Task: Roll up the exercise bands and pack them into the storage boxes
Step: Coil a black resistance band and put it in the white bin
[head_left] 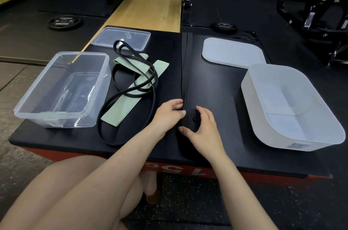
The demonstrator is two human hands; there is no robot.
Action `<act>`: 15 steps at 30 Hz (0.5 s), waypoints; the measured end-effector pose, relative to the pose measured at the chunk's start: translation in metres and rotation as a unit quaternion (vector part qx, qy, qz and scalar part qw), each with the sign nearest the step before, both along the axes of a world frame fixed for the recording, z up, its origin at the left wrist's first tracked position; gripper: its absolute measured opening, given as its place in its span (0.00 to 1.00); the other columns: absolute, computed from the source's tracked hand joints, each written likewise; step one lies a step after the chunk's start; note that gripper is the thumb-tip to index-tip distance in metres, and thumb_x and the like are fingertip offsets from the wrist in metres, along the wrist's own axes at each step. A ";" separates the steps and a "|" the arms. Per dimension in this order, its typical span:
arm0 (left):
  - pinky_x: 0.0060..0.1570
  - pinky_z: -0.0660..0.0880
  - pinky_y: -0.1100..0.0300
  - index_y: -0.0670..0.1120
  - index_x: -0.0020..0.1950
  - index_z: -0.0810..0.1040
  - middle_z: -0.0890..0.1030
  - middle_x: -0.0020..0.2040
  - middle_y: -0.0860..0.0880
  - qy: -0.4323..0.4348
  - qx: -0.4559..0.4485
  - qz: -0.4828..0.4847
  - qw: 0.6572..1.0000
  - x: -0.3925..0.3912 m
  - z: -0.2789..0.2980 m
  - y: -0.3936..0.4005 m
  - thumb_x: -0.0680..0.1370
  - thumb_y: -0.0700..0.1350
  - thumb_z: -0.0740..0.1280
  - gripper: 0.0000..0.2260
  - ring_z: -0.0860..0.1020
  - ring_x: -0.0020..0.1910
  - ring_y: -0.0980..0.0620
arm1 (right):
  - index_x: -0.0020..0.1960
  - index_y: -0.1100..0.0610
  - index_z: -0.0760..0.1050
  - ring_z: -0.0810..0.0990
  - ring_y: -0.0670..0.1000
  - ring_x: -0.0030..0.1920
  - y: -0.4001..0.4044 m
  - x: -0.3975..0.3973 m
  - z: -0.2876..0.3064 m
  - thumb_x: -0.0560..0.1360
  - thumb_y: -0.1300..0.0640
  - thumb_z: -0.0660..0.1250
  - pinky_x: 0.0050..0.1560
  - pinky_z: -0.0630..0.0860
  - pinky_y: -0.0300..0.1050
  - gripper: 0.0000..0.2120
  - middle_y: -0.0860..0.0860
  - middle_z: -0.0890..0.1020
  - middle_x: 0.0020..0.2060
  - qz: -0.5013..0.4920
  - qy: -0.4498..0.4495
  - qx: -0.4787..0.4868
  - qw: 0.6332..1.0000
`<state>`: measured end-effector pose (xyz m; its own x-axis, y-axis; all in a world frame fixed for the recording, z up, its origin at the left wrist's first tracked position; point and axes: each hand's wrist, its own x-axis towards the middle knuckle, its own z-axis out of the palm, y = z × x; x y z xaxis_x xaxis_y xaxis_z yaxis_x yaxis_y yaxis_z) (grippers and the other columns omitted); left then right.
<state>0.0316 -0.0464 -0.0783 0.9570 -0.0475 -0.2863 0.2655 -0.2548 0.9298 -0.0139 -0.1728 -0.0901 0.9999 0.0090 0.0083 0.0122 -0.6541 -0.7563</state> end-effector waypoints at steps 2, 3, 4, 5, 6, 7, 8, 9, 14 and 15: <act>0.63 0.72 0.55 0.46 0.68 0.71 0.77 0.64 0.49 -0.004 0.005 0.009 1.000 0.000 -0.002 0.001 0.77 0.39 0.64 0.19 0.75 0.60 0.54 | 0.74 0.54 0.58 0.61 0.46 0.70 -0.008 0.004 0.003 0.71 0.50 0.72 0.64 0.59 0.35 0.37 0.45 0.61 0.71 0.045 0.014 0.000 0.999; 0.59 0.75 0.57 0.46 0.68 0.72 0.78 0.63 0.49 -0.007 0.008 0.011 1.000 0.000 -0.002 0.001 0.78 0.39 0.64 0.18 0.77 0.57 0.54 | 0.74 0.54 0.58 0.61 0.45 0.70 -0.012 0.006 0.005 0.71 0.50 0.72 0.63 0.58 0.34 0.37 0.45 0.61 0.71 0.066 0.024 -0.002 0.998; 0.55 0.76 0.58 0.46 0.67 0.73 0.78 0.61 0.49 -0.010 0.011 0.014 1.000 0.000 -0.002 0.001 0.78 0.40 0.64 0.17 0.77 0.54 0.55 | 0.74 0.54 0.58 0.61 0.45 0.70 -0.016 0.008 0.008 0.71 0.51 0.73 0.63 0.58 0.34 0.37 0.44 0.61 0.71 0.087 0.035 -0.007 0.996; 0.53 0.77 0.59 0.46 0.66 0.74 0.79 0.59 0.49 -0.013 0.016 0.017 1.000 -0.001 -0.002 0.002 0.78 0.40 0.65 0.16 0.78 0.51 0.55 | 0.74 0.53 0.57 0.60 0.44 0.70 -0.019 0.011 0.010 0.71 0.51 0.73 0.63 0.58 0.34 0.37 0.44 0.61 0.71 0.108 0.049 -0.014 0.993; 0.52 0.78 0.60 0.46 0.64 0.75 0.80 0.57 0.49 -0.016 0.020 0.021 0.999 -0.001 -0.002 0.003 0.77 0.40 0.66 0.15 0.78 0.49 0.56 | 0.74 0.53 0.57 0.60 0.44 0.70 -0.023 0.014 0.013 0.71 0.51 0.73 0.63 0.57 0.34 0.37 0.44 0.60 0.71 0.129 0.062 -0.022 0.989; 0.51 0.78 0.60 0.46 0.63 0.77 0.81 0.55 0.49 -0.019 0.022 0.024 0.999 -0.001 -0.002 0.003 0.77 0.40 0.67 0.14 0.79 0.48 0.56 | 0.74 0.53 0.57 0.60 0.45 0.70 -0.026 0.017 0.015 0.71 0.52 0.73 0.64 0.57 0.35 0.37 0.44 0.60 0.71 0.149 0.075 -0.029 0.986; 0.50 0.78 0.61 0.45 0.61 0.78 0.82 0.53 0.49 -0.022 0.024 0.028 0.999 -0.001 -0.002 0.004 0.76 0.41 0.68 0.13 0.79 0.48 0.56 | 0.73 0.52 0.58 0.60 0.45 0.70 -0.028 0.021 0.017 0.70 0.53 0.73 0.64 0.58 0.35 0.37 0.44 0.60 0.70 0.169 0.086 -0.032 0.981; 0.49 0.78 0.61 0.45 0.59 0.79 0.82 0.51 0.49 -0.023 0.024 0.032 0.999 -0.001 -0.003 0.005 0.75 0.41 0.69 0.12 0.79 0.48 0.56 | 0.73 0.52 0.58 0.60 0.45 0.70 -0.031 0.024 0.019 0.70 0.54 0.74 0.64 0.58 0.35 0.37 0.44 0.61 0.69 0.187 0.097 -0.035 0.977; 0.48 0.79 0.58 0.48 0.51 0.81 0.83 0.45 0.52 -0.015 0.043 0.026 0.999 -0.001 -0.004 0.009 0.71 0.45 0.74 0.10 0.82 0.46 0.54 | 0.70 0.50 0.60 0.61 0.43 0.67 -0.042 0.039 0.028 0.69 0.58 0.75 0.61 0.59 0.33 0.35 0.43 0.62 0.65 0.250 0.154 -0.025 0.955; 0.47 0.80 0.58 0.48 0.51 0.80 0.83 0.45 0.51 -0.013 0.045 0.019 0.999 -0.001 -0.003 0.009 0.71 0.45 0.74 0.10 0.82 0.46 0.54 | 0.70 0.49 0.60 0.62 0.42 0.67 -0.043 0.041 0.030 0.69 0.59 0.75 0.60 0.60 0.32 0.35 0.43 0.62 0.66 0.258 0.164 -0.022 0.952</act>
<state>0.0305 -0.0374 -0.0814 0.9646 0.0137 -0.2632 0.2531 -0.3276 0.9103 0.0268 -0.2162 -0.0601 0.8113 0.4926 -0.3149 0.1085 -0.6562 -0.7468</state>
